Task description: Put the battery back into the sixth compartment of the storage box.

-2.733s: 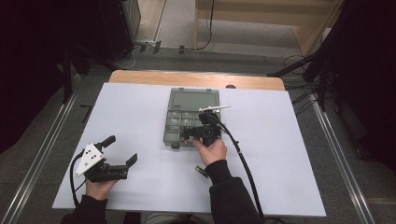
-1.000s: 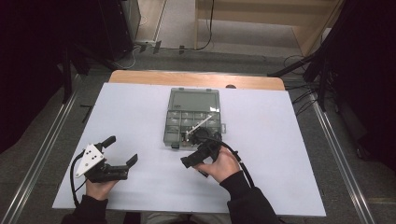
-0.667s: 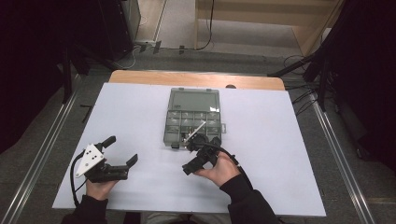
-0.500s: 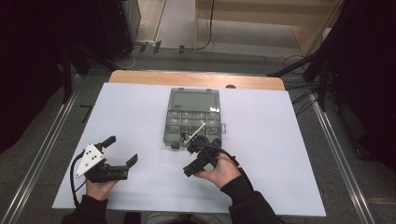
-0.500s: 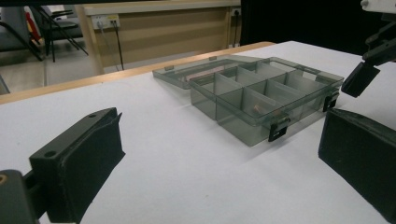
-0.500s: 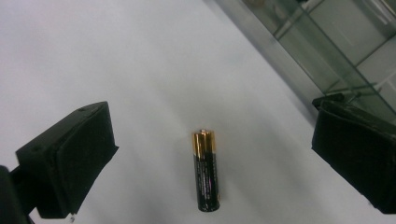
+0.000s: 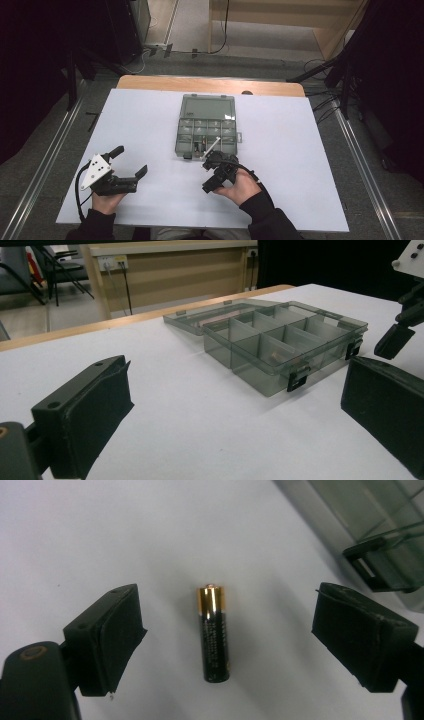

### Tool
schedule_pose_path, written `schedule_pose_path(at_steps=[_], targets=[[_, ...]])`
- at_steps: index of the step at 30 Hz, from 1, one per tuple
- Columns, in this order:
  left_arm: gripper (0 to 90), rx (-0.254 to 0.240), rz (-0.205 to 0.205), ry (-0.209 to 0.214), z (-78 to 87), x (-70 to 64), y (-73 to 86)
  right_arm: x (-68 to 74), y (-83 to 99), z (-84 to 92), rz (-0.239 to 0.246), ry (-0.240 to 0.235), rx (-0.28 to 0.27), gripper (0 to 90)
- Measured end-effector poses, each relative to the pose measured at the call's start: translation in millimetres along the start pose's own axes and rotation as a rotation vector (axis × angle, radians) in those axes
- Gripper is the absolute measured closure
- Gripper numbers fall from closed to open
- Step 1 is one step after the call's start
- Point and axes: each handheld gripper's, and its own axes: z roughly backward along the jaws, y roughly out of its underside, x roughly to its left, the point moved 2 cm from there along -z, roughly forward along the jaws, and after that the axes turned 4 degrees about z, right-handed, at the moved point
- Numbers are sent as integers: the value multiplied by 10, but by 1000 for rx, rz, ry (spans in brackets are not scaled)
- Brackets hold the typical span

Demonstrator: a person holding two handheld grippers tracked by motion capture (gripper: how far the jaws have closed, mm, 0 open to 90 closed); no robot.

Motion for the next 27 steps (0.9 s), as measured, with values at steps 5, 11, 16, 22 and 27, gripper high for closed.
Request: schedule_pose_path(at_steps=[5, 11, 16, 22, 27], targets=[[0, 1, 0, -1, 0, -2, 0, 30, 39, -46, 5, -17, 36, 208], [0, 1, 1, -3, -2, -2, 1, 1, 82, -60, -1, -31, 45, 261], [0, 4, 1, -2, -3, 1, 2, -1, 95, -52, 0, -45, 47, 441], [0, 4, 2, -3, -2, 3, 2, 26, 94, -54, -1, -35, 53, 631], [0, 4, -1, -4, 0, 4, 1, 30, 93, -62, 9, -23, 68, 723]])
